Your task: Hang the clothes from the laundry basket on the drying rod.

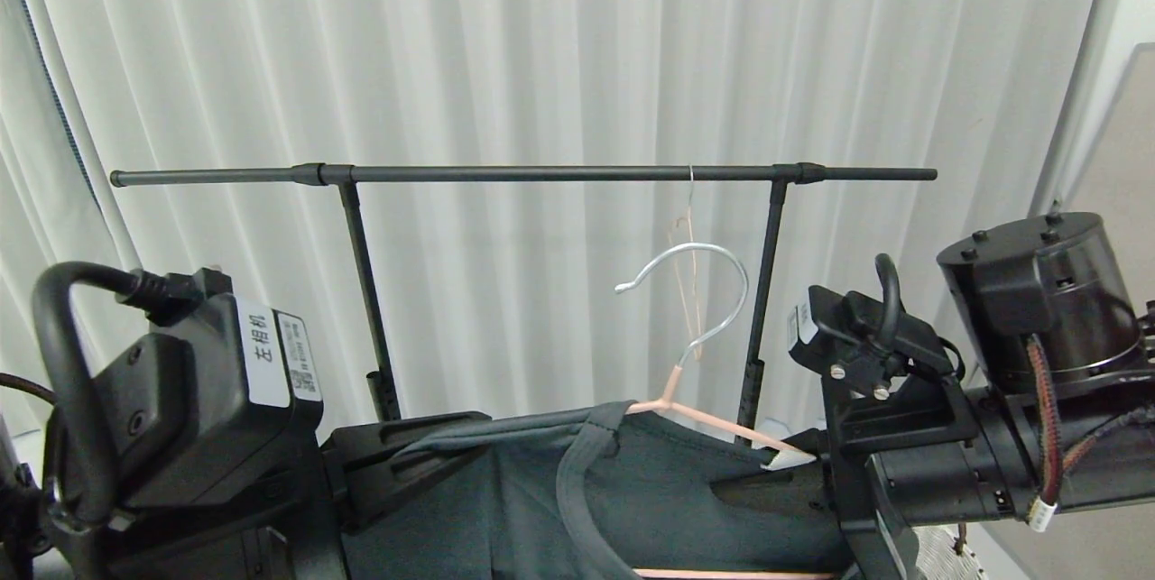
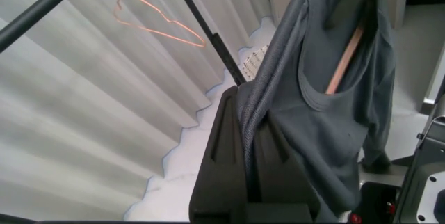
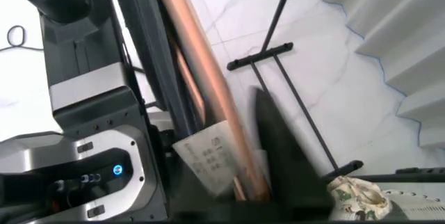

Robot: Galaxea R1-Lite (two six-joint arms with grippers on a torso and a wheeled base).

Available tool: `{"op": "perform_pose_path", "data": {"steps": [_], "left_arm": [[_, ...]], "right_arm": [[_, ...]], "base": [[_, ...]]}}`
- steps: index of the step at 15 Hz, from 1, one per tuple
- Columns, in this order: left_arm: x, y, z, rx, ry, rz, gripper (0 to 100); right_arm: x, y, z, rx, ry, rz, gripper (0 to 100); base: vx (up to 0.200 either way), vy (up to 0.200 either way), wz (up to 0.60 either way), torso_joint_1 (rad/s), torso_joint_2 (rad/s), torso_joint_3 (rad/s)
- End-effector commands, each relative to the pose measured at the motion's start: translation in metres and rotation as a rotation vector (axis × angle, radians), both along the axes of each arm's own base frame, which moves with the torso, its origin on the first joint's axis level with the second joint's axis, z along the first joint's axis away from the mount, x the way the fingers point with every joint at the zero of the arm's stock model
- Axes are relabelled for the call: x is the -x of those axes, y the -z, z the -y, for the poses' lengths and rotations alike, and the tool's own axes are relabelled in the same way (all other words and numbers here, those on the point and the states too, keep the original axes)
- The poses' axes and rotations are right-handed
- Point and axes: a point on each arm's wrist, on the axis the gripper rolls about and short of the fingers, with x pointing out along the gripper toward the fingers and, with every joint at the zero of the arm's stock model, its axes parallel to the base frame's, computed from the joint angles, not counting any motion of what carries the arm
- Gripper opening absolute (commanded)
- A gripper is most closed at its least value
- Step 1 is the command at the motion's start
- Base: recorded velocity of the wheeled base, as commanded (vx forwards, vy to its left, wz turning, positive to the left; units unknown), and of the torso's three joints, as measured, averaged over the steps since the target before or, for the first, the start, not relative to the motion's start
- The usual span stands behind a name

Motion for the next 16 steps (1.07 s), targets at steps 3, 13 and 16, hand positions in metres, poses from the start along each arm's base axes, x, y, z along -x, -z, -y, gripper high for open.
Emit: {"op": "perform_pose_path", "data": {"steps": [3, 13, 16], "left_arm": [[0.0, 0.0, 0.0, 0.001, 0.003, 0.001, 0], [0.003, 0.007, 0.0, -0.011, 0.01, -0.022, 100], [0.001, 0.026, -0.016, -0.049, -0.077, -0.063, 100]], "right_arm": [[0.003, -0.005, 0.003, -0.014, 0.004, 0.017, 0], [0.003, -0.024, 0.031, -0.024, 0.029, 0.218, 0], [-0.004, -0.028, 0.042, -0.002, 0.048, 0.3, 0]], "base": [[0.0, 0.0, 0.0, 0.0, 0.0, 0.0], [0.0, 0.0, 0.0, 0.0, 0.0, 0.0], [0.0, 0.0, 0.0, 0.0, 0.0, 0.0]]}}
